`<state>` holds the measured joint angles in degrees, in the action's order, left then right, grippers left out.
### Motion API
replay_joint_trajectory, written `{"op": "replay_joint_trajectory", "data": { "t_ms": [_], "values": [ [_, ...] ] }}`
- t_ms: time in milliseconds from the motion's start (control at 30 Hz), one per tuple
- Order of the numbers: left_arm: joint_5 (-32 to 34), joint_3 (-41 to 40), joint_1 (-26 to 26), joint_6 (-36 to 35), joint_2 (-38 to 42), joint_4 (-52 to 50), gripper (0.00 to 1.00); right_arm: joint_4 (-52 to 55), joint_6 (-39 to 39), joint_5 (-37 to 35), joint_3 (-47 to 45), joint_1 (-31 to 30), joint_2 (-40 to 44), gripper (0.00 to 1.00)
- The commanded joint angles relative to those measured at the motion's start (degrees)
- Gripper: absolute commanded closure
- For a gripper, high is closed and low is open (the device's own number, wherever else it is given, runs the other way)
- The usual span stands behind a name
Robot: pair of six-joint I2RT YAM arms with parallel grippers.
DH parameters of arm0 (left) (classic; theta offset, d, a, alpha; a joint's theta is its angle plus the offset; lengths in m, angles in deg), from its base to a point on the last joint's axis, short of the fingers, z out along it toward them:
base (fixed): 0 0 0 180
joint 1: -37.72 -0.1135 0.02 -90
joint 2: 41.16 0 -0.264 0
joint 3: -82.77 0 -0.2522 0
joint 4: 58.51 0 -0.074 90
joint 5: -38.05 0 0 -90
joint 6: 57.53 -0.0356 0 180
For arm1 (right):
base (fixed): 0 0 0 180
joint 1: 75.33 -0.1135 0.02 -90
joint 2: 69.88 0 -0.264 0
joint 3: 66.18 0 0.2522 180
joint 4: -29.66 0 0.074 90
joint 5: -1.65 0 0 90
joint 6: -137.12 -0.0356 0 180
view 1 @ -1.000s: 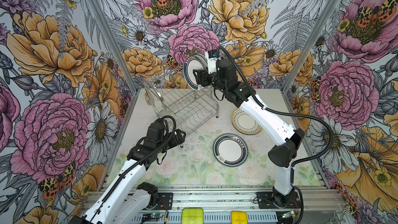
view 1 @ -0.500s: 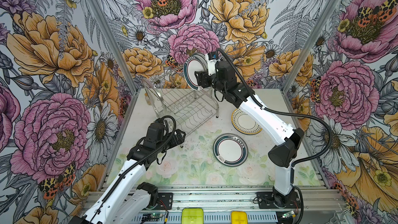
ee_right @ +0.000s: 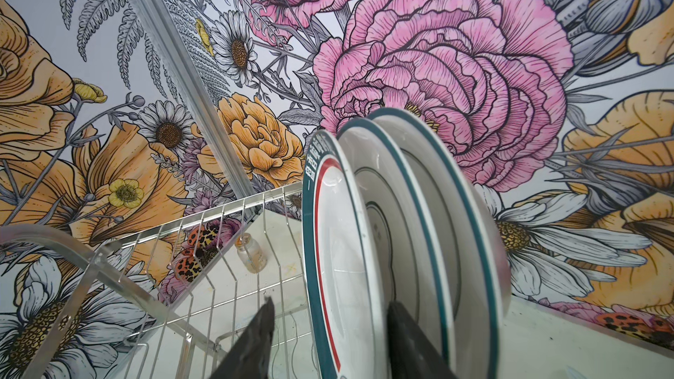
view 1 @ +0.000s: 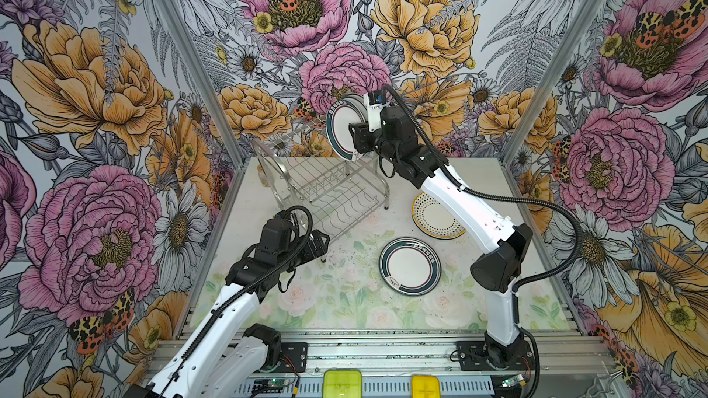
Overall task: Unload the plates from the dish rack
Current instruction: Pick up the plate from the dish rack.
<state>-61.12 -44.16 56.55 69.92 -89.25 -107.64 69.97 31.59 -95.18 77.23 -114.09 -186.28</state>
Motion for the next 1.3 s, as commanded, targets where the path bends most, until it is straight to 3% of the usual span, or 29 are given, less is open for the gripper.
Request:
{"op": "replay_joint_trajectory", "data": {
  "t_ms": [0, 767, 1267],
  "values": [
    [-1.36, -0.64, -0.91, -1.06, 0.63, 0.13, 0.01, -0.27, -0.11, 0.52, 1.70, 0.27, -1.17, 0.50],
    [-1.55, 0.06, -1.31, -1.33, -0.79, 0.22, 0.01, -0.27, 1.73, -0.47, 1.11, -0.44, -1.92, 0.77],
    [-2.10, 0.65, -1.38, -1.41, -2.18, 0.83, 0.01, -0.26, 8.07, -7.85, 1.37, -2.71, -1.77, 0.91]
  ]
}}
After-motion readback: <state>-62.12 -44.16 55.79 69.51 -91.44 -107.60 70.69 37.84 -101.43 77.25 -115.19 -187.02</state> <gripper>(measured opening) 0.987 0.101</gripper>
